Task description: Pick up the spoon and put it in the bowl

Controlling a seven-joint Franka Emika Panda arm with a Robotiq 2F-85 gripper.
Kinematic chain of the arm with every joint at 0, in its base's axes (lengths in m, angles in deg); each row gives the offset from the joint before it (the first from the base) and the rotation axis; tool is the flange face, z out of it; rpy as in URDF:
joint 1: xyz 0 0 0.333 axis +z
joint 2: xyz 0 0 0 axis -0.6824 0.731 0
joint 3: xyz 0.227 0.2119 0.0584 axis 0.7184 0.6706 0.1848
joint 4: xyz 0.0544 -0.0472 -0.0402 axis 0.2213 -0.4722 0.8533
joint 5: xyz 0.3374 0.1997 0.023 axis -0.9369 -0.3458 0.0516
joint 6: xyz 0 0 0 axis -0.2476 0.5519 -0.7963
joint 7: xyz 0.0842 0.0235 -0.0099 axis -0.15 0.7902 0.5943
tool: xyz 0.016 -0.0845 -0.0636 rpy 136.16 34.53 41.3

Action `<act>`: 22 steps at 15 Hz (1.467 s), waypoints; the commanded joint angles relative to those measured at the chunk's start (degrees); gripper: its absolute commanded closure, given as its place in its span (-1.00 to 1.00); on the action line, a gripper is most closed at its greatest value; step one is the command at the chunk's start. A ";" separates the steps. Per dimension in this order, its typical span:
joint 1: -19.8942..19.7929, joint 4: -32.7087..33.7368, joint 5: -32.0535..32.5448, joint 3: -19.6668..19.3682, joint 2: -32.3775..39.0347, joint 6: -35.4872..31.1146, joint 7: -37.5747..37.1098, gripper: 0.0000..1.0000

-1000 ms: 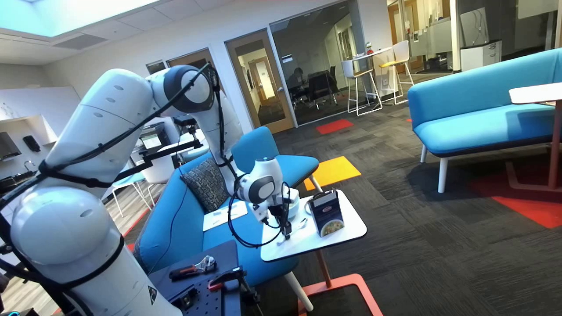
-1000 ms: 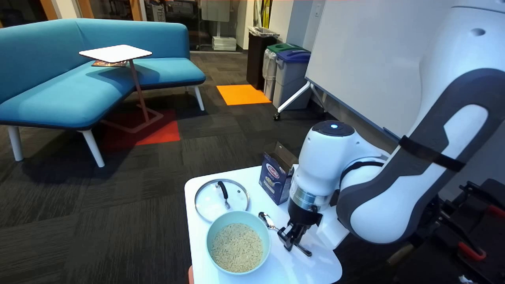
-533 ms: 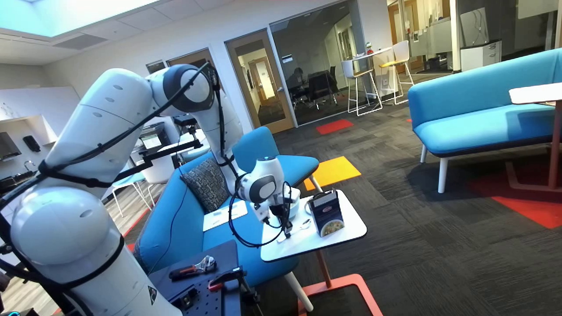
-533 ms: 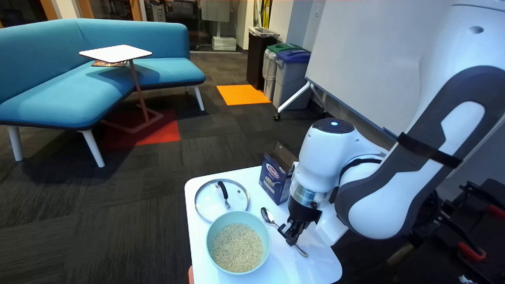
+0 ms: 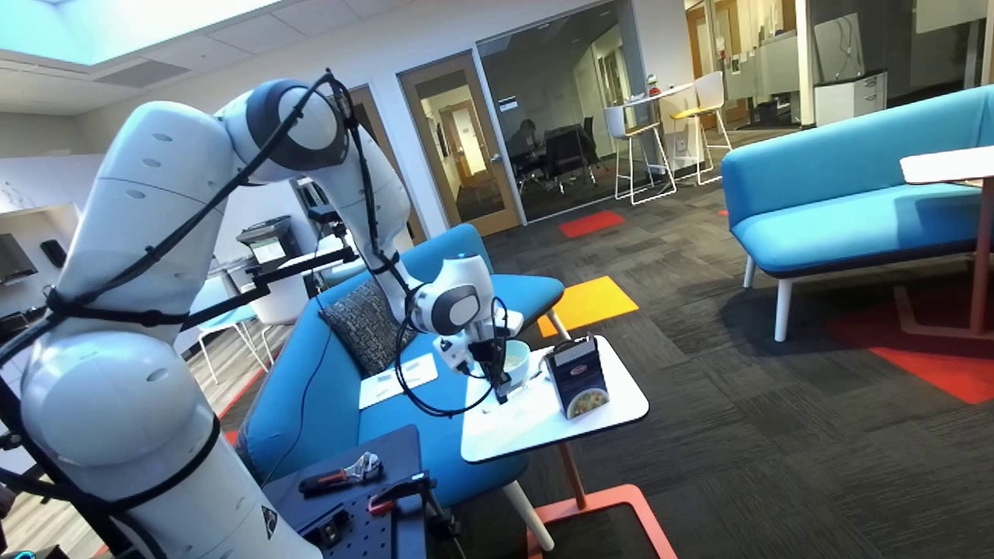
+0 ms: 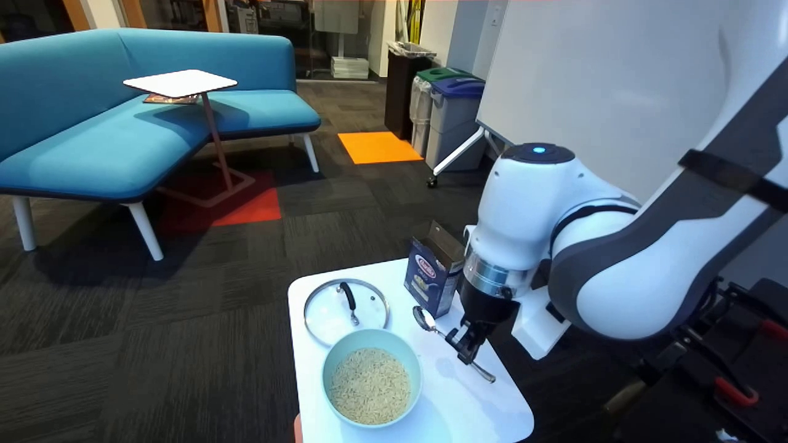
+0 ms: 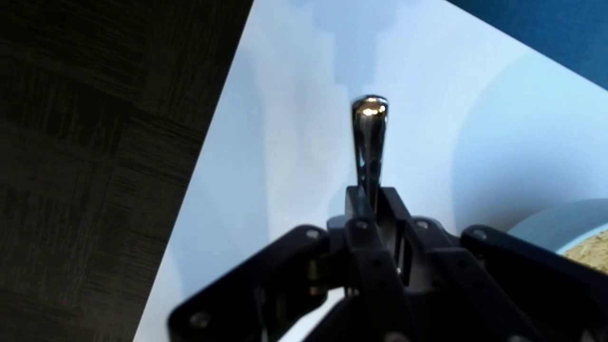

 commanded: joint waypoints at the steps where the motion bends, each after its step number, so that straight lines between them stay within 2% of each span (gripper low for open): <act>1: 0.47 -4.75 2.68 -0.63 -8.18 4.21 0.69 0.94; 3: 1.53 -5.20 5.83 -1.82 -10.68 5.73 -0.11 0.94; 7: 4.95 -1.33 17.43 -5.36 -12.47 12.76 0.07 0.94; 10: 3.86 3.57 23.09 -2.66 -11.72 19.38 3.88 0.94; 16: -0.88 13.61 22.93 6.91 -7.50 29.38 20.96 0.94; 17: -0.17 10.00 23.73 5.77 -9.47 26.18 15.36 0.94; 18: -0.44 10.82 23.62 6.47 -9.03 26.61 16.03 0.78; 21: -0.63 10.70 23.60 6.51 -8.76 26.59 15.96 0.78; 22: -0.74 10.70 23.60 6.51 -8.74 26.58 15.96 0.94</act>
